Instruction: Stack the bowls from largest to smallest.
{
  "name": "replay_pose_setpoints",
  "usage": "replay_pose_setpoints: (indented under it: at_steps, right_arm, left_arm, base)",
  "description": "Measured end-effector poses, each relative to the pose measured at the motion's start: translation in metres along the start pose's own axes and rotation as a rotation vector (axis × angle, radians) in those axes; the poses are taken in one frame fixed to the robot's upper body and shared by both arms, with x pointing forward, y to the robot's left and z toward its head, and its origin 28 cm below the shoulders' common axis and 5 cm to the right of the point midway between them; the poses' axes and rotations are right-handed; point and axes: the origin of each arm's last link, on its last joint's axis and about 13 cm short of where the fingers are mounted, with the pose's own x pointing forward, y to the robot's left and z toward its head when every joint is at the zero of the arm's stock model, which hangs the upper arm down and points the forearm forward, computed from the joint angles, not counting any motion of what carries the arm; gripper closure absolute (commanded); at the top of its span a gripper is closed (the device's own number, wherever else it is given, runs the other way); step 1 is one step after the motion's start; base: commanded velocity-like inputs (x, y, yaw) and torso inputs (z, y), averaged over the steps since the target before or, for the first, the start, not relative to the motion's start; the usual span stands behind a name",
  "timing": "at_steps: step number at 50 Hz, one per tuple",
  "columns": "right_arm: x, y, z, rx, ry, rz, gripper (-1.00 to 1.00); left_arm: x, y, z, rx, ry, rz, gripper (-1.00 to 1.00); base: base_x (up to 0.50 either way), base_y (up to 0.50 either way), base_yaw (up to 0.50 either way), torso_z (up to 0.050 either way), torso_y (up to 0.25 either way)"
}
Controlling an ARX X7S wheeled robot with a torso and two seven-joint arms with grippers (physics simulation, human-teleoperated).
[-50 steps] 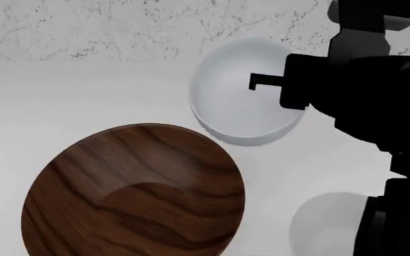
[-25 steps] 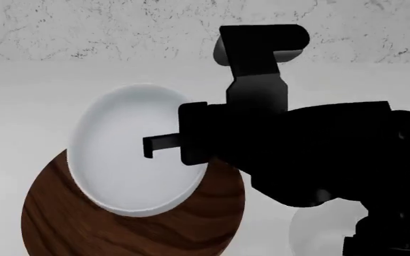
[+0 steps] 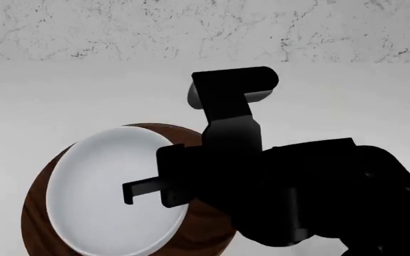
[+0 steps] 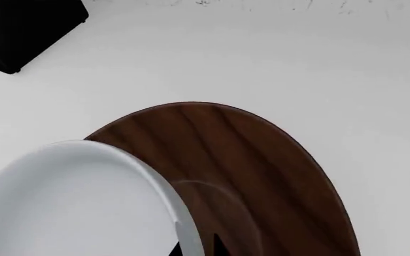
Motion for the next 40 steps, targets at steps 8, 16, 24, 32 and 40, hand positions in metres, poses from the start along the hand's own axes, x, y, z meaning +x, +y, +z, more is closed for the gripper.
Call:
replay_pose_setpoints:
  at_steps: [8,16,24,32,40]
  right_arm:
    - [0.005,-0.002,-0.002,0.007,-0.001,-0.014,1.0]
    - [0.011,-0.005,-0.005,0.009,0.002,-0.027,1.0]
    - [0.017,-0.007,-0.008,0.007,0.008,-0.04,1.0]
    - [0.021,-0.009,-0.011,0.007,0.016,-0.049,1.0]
    - [0.022,-0.009,-0.011,0.002,0.017,-0.052,1.0]
  left_arm:
    - [0.0,0.0,0.0,0.0,0.0,0.001,-1.0]
    - [0.0,0.001,0.0,0.0,0.0,0.001,-1.0]
    - [0.0,0.001,0.0,0.0,0.0,0.002,-1.0]
    - [0.0,0.001,0.0,0.001,0.0,0.002,-1.0]
    - [0.0,0.001,0.0,0.002,0.0,0.0,-1.0]
  base:
    - [0.0,0.0,0.0,0.0,0.0]
    - [0.0,0.0,0.0,0.0,0.0]
    - [0.0,0.0,0.0,0.0,0.001]
    - [0.0,0.0,0.0,0.0,0.0]
    - [0.0,0.0,0.0,0.0,0.0]
